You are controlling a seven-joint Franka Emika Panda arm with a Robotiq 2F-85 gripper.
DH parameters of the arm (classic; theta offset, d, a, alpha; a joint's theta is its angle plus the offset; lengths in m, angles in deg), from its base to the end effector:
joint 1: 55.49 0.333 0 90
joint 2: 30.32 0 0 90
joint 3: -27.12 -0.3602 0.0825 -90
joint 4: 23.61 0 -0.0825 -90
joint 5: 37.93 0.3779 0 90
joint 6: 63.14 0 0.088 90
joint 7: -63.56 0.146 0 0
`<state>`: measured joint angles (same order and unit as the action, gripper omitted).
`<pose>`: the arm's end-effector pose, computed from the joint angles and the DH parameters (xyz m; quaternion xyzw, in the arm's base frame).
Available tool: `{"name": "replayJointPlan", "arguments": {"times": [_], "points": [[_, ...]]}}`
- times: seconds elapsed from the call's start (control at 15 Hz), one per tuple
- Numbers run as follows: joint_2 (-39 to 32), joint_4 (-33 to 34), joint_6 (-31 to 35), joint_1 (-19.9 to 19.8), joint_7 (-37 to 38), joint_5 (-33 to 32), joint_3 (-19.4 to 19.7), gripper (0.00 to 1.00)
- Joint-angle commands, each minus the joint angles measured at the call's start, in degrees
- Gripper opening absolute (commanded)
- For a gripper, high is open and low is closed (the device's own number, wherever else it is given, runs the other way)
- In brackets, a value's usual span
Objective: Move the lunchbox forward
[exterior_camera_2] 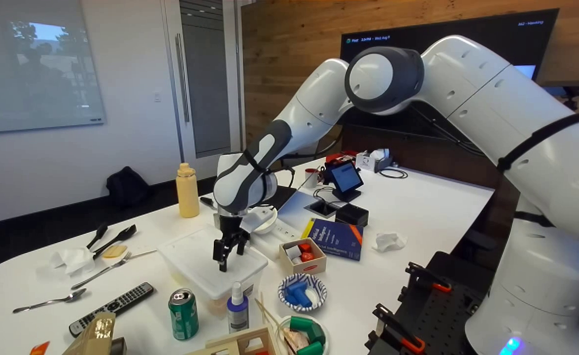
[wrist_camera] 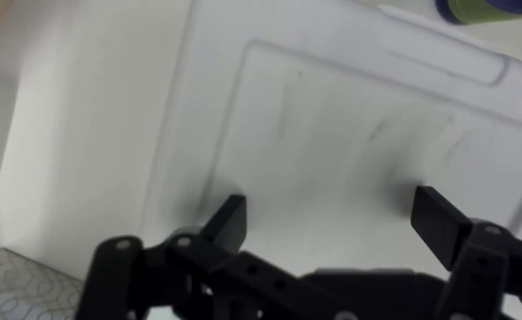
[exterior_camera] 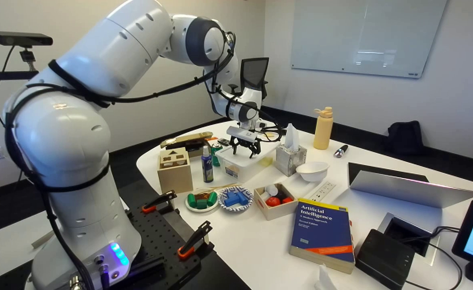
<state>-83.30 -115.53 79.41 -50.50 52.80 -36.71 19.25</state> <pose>0.6902 0.1475 0.0776 -0.9833 -0.1702 0.0181 0.0612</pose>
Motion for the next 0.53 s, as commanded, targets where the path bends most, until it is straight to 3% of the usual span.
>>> {"name": "replayJointPlan", "arguments": {"times": [0.0,0.47], "points": [[1.88,-3.79,-2.91,-0.68,2.13,0.47,0.22,1.0],[5.45,-9.59,-4.15,-2.55,5.07,0.74,1.66,1.0]]}}
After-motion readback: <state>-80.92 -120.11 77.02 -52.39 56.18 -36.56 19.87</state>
